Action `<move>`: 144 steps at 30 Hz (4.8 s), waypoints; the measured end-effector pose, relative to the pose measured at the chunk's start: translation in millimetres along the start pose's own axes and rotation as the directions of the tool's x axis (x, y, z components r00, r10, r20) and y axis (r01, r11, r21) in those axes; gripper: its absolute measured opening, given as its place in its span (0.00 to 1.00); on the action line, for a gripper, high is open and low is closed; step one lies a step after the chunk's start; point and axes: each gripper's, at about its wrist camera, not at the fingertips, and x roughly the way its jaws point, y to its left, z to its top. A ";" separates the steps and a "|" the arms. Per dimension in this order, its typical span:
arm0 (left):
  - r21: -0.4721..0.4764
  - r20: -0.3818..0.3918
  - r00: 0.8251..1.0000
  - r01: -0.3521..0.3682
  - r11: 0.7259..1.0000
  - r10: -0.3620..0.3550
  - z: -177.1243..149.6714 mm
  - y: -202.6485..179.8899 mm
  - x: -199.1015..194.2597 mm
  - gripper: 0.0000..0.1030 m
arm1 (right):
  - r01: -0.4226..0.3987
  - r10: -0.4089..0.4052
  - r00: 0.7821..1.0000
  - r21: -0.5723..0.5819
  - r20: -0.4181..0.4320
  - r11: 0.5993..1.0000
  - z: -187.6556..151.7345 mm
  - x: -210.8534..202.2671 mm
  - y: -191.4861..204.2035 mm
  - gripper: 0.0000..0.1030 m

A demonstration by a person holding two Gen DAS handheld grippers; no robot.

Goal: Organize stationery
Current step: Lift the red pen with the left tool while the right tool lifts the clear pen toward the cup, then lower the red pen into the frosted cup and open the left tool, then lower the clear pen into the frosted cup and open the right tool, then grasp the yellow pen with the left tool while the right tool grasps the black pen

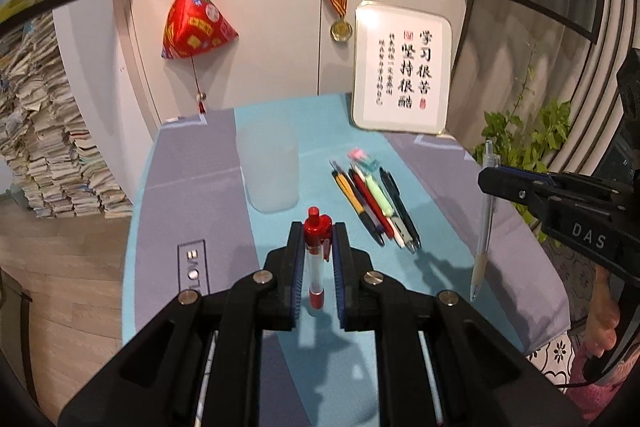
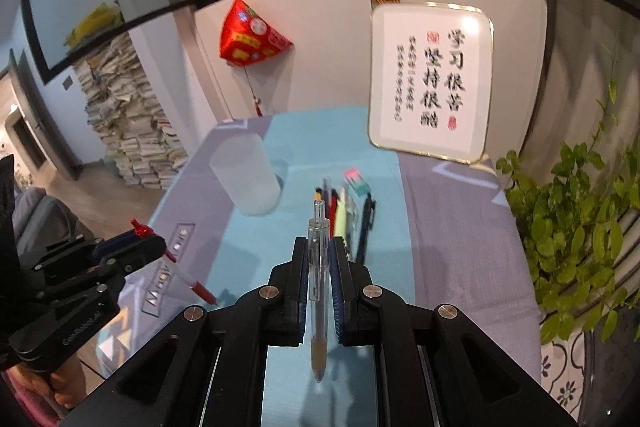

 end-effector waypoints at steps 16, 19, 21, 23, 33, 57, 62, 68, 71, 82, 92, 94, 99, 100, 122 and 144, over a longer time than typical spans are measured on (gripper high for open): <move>-0.081 0.139 0.987 -0.070 0.994 0.080 92.1 42.6 17.0 0.11 | -0.048 0.048 0.999 -0.003 0.021 0.999 24.4 11.7 14.2 0.11; -0.105 0.150 0.984 -0.080 0.991 0.095 97.7 53.1 31.0 0.11 | -0.046 0.046 0.999 0.014 0.021 0.999 31.2 17.9 9.5 0.11; -0.121 0.148 0.984 -0.078 0.990 0.095 98.8 58.0 39.4 0.11 | -0.043 0.043 0.999 0.015 0.025 0.999 39.1 23.8 9.4 0.11; -0.136 0.141 0.986 -0.066 0.989 0.085 99.6 62.8 48.6 0.11 | -0.040 0.040 0.999 0.016 0.024 0.999 47.7 30.6 11.0 0.11; -0.122 0.073 0.994 -0.068 0.990 0.077 88.6 70.1 81.5 0.11 | -0.060 0.060 0.997 0.005 0.041 0.998 80.5 58.3 30.4 0.11; -0.132 0.015 0.999 -0.038 0.991 0.041 66.7 78.9 105.6 0.12 | -0.050 0.051 0.998 -0.036 0.026 0.998 101.5 85.0 58.6 0.11; -0.145 0.027 0.999 -0.030 0.989 0.034 64.8 80.6 101.4 0.12 | -0.048 0.050 0.998 -0.050 0.035 0.998 107.7 84.1 67.8 0.11; -0.146 0.059 0.997 -0.039 0.988 0.048 61.3 84.7 88.6 0.14 | -0.053 0.057 0.995 -0.055 0.082 0.997 128.1 76.2 78.4 0.11; -0.158 0.082 0.993 -0.069 0.985 0.082 56.4 91.3 77.2 0.29 | -0.062 0.070 0.991 -0.063 0.116 0.996 140.9 72.5 86.4 0.11; -0.207 0.121 0.979 -0.138 0.968 0.166 26.4 114.3 40.7 0.37 | -0.016 0.031 0.987 -0.095 0.155 0.995 149.0 113.1 105.3 0.11; -0.189 0.106 0.981 -0.140 0.972 0.162 16.5 111.1 43.9 0.37 | 0.007 -0.002 0.999 -0.105 0.048 0.994 118.8 168.2 96.8 0.11; -0.185 0.100 0.982 -0.139 0.973 0.159 15.4 109.4 45.1 0.37 | 0.007 -0.003 0.999 -0.110 0.032 0.994 113.6 171.8 95.9 0.11; -0.182 0.082 0.985 -0.138 0.974 0.155 12.4 105.5 48.4 0.37 | -0.013 0.011 1.000 -0.108 -0.019 0.994 106.2 180.9 93.9 0.11; -0.182 0.078 0.985 -0.139 0.974 0.155 11.5 104.9 48.5 0.37 | -0.018 0.015 0.999 -0.104 -0.030 0.994 105.1 182.8 93.5 0.11; -0.107 0.030 0.996 -0.075 0.991 0.078 2.8 54.8 49.5 0.37 | 0.023 -0.025 0.992 -0.023 -0.124 0.999 61.1 125.4 9.9 0.11; -0.062 -0.174 0.983 0.051 0.997 -0.061 15.7 -20.0 148.3 0.37 | 0.106 -0.063 0.957 0.138 -0.284 0.985 24.5 184.1 -70.3 0.11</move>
